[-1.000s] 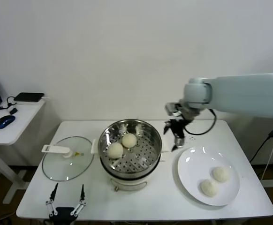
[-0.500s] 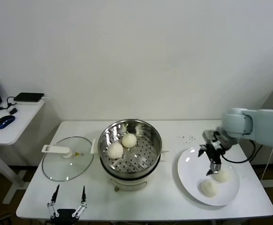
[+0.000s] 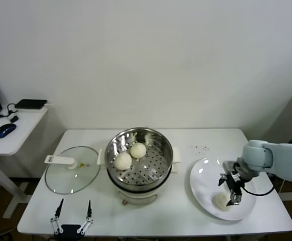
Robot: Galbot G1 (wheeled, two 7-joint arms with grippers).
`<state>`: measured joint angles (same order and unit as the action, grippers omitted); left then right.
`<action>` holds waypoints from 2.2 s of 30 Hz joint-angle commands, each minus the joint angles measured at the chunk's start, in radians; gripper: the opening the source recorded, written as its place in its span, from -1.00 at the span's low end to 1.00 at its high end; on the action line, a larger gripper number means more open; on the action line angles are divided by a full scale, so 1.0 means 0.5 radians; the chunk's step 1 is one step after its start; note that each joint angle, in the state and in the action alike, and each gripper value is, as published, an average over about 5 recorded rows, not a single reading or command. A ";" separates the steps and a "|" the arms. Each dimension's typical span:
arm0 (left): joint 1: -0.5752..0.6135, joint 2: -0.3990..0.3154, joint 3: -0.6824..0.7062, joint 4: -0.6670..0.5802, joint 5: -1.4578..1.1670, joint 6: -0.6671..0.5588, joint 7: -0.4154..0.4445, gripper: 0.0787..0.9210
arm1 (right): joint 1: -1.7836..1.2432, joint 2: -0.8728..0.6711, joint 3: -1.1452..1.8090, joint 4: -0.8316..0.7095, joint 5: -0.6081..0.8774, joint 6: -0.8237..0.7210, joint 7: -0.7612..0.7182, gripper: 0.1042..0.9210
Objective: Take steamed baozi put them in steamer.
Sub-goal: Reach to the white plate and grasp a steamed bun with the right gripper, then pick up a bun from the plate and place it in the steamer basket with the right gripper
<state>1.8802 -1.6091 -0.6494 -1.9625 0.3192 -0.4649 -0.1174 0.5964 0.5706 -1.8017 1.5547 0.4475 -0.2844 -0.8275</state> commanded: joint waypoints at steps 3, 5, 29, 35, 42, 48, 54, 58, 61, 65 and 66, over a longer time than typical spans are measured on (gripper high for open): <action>-0.013 -0.023 -0.010 0.015 -0.003 0.005 0.000 0.77 | -0.233 -0.014 0.144 -0.090 -0.089 -0.009 0.015 0.76; -0.016 -0.022 -0.011 0.019 -0.004 0.005 0.001 0.77 | -0.245 -0.007 0.154 -0.102 -0.091 -0.009 0.014 0.76; -0.009 -0.013 -0.005 -0.004 0.002 0.006 0.002 0.77 | 0.248 0.049 -0.076 0.031 -0.076 0.084 -0.066 0.10; 0.006 -0.008 0.003 -0.015 0.021 0.003 0.005 0.77 | 0.896 0.248 -0.414 0.168 0.102 0.400 -0.117 0.09; 0.015 -0.006 0.006 -0.036 0.034 0.004 0.009 0.77 | 1.295 0.545 -0.404 0.247 0.194 0.947 -0.127 0.05; 0.018 -0.012 0.011 -0.046 0.037 0.003 0.008 0.77 | 1.354 0.695 -0.174 0.405 -0.041 1.265 -0.091 0.05; 0.016 -0.018 0.024 -0.046 0.040 0.000 0.003 0.77 | 1.250 0.847 0.034 0.521 -0.265 1.346 -0.001 0.05; 0.014 -0.020 0.026 -0.049 0.040 -0.001 0.002 0.77 | 1.093 0.964 0.122 0.436 -0.480 1.424 0.032 0.05; 0.013 -0.022 0.024 -0.051 0.038 0.000 0.002 0.77 | 0.948 1.059 0.153 0.332 -0.638 1.502 0.055 0.05; 0.014 -0.023 0.018 -0.052 0.032 0.000 0.001 0.77 | 0.740 1.194 0.208 0.196 -0.819 1.584 0.065 0.05; 0.015 -0.023 0.015 -0.053 0.030 0.001 0.000 0.77 | 0.699 1.229 0.220 0.168 -0.835 1.590 0.066 0.05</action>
<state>1.8870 -1.6092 -0.6391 -1.9884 0.3372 -0.4650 -0.1163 1.0969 1.0197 -1.7736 1.7211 0.2407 0.3785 -0.8204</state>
